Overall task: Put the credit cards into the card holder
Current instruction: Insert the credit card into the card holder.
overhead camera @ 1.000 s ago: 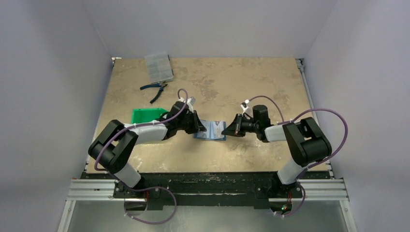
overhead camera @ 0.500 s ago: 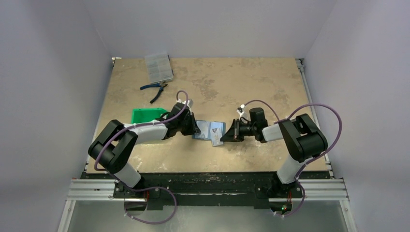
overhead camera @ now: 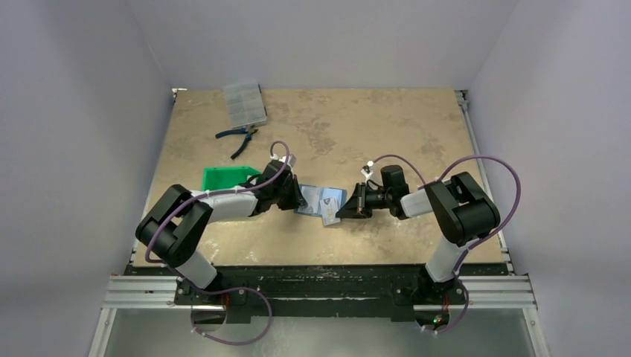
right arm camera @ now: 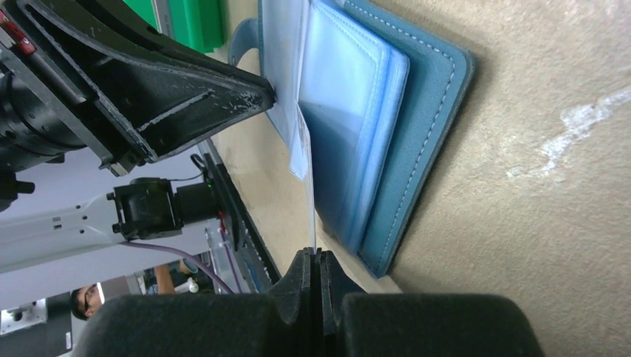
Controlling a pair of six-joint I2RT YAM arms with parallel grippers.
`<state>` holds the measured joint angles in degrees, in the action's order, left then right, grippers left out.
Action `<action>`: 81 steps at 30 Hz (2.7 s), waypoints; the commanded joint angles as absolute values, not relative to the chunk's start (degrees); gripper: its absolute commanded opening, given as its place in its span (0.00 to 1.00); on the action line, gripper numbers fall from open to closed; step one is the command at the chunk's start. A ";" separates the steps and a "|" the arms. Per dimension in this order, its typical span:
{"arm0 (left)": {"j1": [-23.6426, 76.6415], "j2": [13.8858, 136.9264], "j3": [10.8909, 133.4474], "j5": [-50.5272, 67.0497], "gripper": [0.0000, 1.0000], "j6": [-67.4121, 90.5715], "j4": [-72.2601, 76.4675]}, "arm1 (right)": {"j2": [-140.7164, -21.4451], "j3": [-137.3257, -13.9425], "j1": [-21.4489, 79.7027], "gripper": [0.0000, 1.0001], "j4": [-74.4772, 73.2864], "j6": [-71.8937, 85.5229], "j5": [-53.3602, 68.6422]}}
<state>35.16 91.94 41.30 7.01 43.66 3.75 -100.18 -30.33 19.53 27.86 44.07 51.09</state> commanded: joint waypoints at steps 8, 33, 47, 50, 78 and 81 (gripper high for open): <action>35.13 90.96 38.82 6.01 0.00 42.41 5.43 | -101.97 -38.43 22.09 0.00 15.90 45.06 45.12; 35.09 89.58 38.22 6.77 0.00 41.08 6.94 | -90.84 -45.37 23.90 0.00 -4.44 42.12 37.53; 35.13 89.74 37.90 7.52 0.00 40.83 8.00 | -96.68 -48.12 25.36 0.00 -3.78 43.11 38.85; 35.13 89.65 37.80 7.49 0.00 40.83 7.99 | -97.31 -48.14 25.40 0.00 -3.58 43.07 38.68; 35.13 89.23 36.59 8.63 0.00 41.08 8.88 | -101.49 -50.68 25.40 0.00 4.50 40.87 32.20; 35.21 89.12 36.24 9.07 0.00 41.63 9.54 | -101.94 -49.84 25.49 0.00 6.39 42.07 32.90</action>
<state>35.16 90.56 37.56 8.51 42.33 9.10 -102.02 -50.13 25.23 2.26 41.89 35.38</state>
